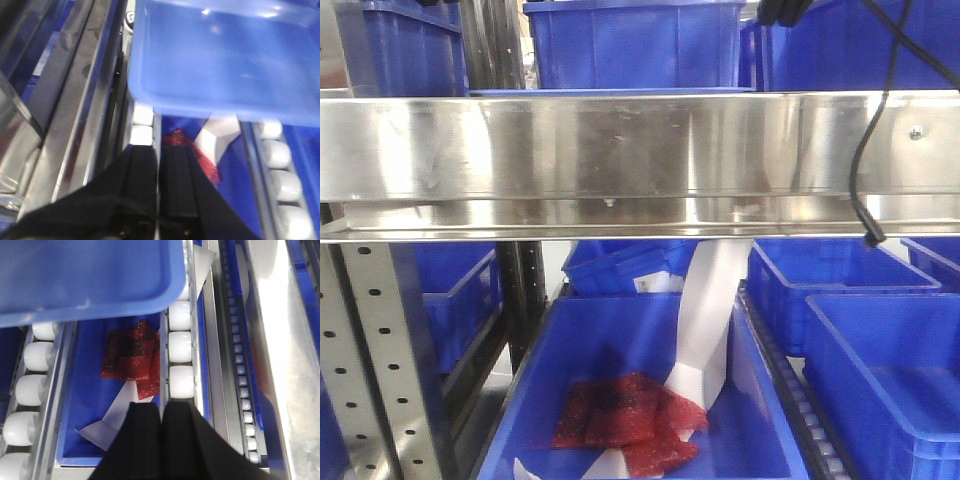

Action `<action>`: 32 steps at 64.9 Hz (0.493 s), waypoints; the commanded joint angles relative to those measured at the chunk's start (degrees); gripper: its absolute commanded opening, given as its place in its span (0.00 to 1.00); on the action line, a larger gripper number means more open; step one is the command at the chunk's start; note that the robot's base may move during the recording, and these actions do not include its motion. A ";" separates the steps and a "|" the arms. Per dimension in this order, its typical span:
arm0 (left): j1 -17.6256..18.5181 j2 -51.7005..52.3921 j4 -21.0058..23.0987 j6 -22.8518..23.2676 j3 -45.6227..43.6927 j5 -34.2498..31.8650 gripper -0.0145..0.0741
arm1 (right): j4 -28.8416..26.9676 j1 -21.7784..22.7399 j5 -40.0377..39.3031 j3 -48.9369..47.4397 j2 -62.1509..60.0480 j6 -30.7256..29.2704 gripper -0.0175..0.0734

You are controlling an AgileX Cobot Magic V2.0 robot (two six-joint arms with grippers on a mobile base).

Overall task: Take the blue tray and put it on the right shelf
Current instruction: 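Push the tray forward onto the upper roller shelf with both grippers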

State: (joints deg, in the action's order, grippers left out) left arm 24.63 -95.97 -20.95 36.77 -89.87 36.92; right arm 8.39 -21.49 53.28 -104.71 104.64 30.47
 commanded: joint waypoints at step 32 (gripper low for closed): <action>3.53 27.32 1.27 0.63 22.00 -17.36 0.11 | 9.95 -10.00 -22.23 20.58 -30.87 -0.22 0.25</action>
State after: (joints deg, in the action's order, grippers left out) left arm 27.33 -73.97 -19.74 37.04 -72.52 29.81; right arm 14.81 -30.27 39.94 -89.29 79.26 30.56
